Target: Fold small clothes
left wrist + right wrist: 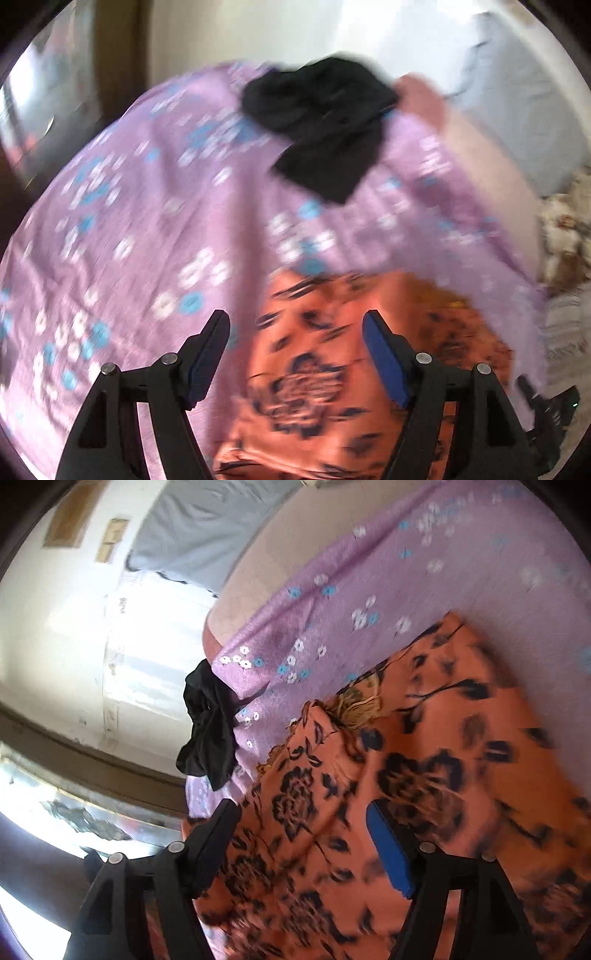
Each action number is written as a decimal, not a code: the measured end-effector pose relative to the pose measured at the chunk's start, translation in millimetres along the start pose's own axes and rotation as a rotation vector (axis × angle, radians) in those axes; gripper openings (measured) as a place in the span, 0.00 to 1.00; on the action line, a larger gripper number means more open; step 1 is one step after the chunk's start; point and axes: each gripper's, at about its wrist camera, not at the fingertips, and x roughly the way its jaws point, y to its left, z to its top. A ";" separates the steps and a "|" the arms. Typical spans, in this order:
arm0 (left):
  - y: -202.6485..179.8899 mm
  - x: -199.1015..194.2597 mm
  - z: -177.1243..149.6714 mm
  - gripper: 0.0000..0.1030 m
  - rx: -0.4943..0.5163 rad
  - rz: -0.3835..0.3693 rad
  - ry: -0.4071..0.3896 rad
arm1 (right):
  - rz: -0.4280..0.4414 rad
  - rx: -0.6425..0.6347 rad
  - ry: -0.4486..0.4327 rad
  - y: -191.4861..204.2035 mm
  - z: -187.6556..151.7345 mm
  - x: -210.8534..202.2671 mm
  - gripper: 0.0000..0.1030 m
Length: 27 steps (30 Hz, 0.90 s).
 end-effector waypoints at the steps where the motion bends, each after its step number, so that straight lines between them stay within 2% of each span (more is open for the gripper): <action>1: 4.0 9.4 -1.1 0.72 -0.011 0.023 0.025 | -0.007 0.030 0.018 -3.0 3.4 9.9 0.61; 3: 11.9 25.7 -3.3 0.72 -0.033 0.053 0.090 | -0.034 0.096 0.054 -11.1 6.8 32.1 0.52; 5: 13.9 31.6 -7.6 0.72 -0.038 0.061 0.123 | -0.078 0.141 0.078 -18.9 6.2 49.0 0.47; 7: 12.1 37.6 -11.7 0.72 -0.023 0.083 0.134 | -0.085 0.156 0.045 -20.5 7.0 57.3 0.41; 8: 10.5 42.2 -12.6 0.72 -0.009 0.099 0.137 | -0.085 0.149 0.021 -18.5 8.8 59.9 0.35; 11: 5.7 53.1 -16.7 0.72 0.035 0.140 0.155 | -0.112 0.129 -0.004 -13.8 13.3 67.7 0.07; 13: 6.1 60.2 -19.3 0.72 0.035 0.146 0.172 | -0.141 0.109 -0.024 -8.6 13.2 65.8 0.06; 15: 10.4 61.0 -19.6 0.72 0.012 0.143 0.171 | -0.158 0.050 -0.081 2.3 11.2 48.4 0.06; 17: 9.3 64.7 -18.6 0.72 -0.007 0.150 0.158 | -0.182 -0.041 -0.182 17.0 7.7 16.9 0.06; 21: 6.7 65.3 -23.2 0.72 0.007 0.162 0.164 | -0.222 -0.096 -0.313 19.8 5.3 -48.4 0.06; 25: -4.0 72.6 -29.6 0.73 0.044 0.167 0.179 | -0.293 -0.050 -0.306 -12.7 2.8 -83.7 0.06; 27: -13.1 75.0 -33.8 0.73 0.078 0.195 0.173 | -0.336 0.022 -0.216 -39.4 5.8 -77.7 0.10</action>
